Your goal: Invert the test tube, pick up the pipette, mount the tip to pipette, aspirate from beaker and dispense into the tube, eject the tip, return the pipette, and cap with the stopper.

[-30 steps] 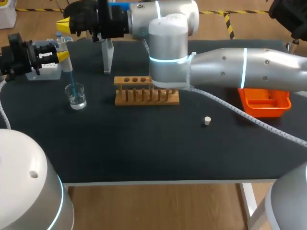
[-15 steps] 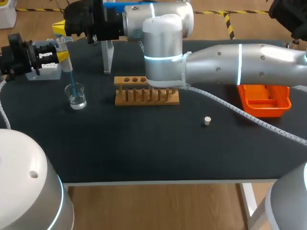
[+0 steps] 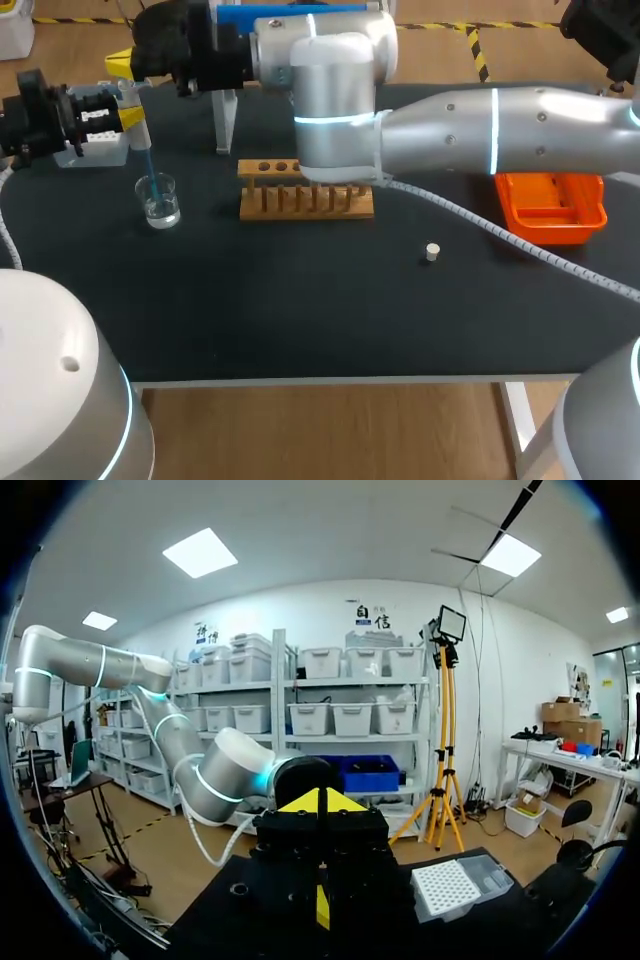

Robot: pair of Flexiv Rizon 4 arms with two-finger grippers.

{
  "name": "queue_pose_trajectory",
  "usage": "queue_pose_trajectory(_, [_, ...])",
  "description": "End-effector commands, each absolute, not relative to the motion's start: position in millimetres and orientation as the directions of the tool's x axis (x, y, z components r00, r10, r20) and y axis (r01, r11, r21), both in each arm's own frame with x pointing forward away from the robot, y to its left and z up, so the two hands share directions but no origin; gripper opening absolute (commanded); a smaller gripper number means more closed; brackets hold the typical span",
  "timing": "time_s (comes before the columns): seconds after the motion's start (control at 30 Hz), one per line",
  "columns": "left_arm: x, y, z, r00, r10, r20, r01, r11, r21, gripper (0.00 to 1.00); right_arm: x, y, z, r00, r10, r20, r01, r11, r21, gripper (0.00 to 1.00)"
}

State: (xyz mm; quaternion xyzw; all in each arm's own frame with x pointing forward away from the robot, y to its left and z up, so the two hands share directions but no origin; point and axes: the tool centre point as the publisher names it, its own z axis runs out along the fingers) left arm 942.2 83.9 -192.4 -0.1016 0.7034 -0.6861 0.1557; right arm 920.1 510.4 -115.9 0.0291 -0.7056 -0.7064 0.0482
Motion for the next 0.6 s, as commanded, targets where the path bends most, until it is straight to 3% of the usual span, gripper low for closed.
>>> queue_pose_trajectory(0.03, [940.8, 83.7, -191.7, -0.930, -0.359, -0.080, 0.071, 0.039, -0.997, 0.00, 920.9, 513.5, -119.1, -0.994, -0.106, 0.028, 0.028, 0.000, 1.000, 0.00])
queue_pose_trajectory(0.6, [940.8, 83.7, -191.7, -0.930, -0.359, -0.080, 0.071, 0.039, -0.997, 0.00, 921.4, 512.0, -128.4, -0.994, -0.099, 0.040, 0.039, 0.015, 0.999, 0.00])
